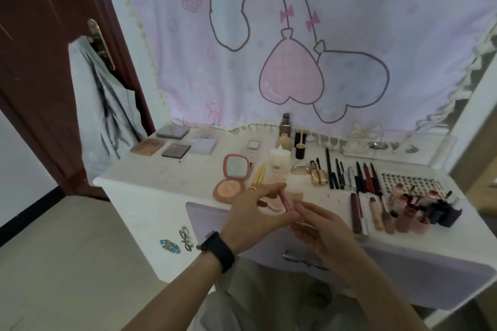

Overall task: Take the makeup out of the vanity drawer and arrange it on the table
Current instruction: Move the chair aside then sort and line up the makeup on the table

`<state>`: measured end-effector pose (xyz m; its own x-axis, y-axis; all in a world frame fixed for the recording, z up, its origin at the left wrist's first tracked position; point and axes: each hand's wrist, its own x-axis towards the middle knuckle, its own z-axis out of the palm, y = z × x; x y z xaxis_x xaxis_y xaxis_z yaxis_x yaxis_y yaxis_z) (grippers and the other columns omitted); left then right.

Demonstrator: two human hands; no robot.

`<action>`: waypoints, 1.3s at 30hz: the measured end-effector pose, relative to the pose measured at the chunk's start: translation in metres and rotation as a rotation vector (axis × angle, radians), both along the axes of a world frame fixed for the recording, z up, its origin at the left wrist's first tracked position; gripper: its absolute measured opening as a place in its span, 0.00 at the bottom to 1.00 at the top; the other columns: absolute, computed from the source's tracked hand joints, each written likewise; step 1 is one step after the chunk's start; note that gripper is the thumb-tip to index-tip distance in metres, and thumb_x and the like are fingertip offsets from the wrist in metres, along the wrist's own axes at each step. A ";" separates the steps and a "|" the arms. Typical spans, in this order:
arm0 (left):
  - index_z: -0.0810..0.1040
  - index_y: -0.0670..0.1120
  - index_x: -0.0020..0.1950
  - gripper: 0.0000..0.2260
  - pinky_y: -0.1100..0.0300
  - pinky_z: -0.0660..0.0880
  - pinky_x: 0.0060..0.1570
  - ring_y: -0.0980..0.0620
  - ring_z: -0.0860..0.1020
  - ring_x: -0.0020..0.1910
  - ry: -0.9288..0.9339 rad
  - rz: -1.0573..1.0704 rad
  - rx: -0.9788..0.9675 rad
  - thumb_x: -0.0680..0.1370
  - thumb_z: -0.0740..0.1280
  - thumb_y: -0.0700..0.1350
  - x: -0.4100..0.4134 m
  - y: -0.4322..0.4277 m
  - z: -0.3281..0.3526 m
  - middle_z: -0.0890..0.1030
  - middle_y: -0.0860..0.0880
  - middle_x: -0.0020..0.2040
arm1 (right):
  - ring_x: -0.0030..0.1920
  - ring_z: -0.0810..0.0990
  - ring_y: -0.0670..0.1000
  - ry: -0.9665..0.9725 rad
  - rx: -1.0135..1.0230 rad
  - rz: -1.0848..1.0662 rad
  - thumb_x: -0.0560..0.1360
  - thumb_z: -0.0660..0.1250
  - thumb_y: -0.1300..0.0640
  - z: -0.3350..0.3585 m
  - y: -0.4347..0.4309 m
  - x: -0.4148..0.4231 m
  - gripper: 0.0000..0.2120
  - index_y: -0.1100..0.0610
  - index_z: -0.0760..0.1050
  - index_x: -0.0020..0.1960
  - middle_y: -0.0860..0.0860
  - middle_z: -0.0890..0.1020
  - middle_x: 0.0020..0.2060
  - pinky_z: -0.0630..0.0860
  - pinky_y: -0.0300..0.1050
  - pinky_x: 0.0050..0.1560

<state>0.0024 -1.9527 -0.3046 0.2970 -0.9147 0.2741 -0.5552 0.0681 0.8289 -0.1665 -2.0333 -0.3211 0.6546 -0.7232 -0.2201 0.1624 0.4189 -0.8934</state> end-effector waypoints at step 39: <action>0.86 0.49 0.48 0.07 0.55 0.79 0.54 0.45 0.83 0.54 0.952 -0.273 0.370 0.72 0.72 0.49 0.015 0.012 0.025 0.84 0.43 0.53 | 0.59 0.83 0.45 0.104 -1.069 0.003 0.72 0.77 0.57 0.007 -0.002 0.010 0.22 0.50 0.78 0.64 0.42 0.84 0.58 0.79 0.39 0.59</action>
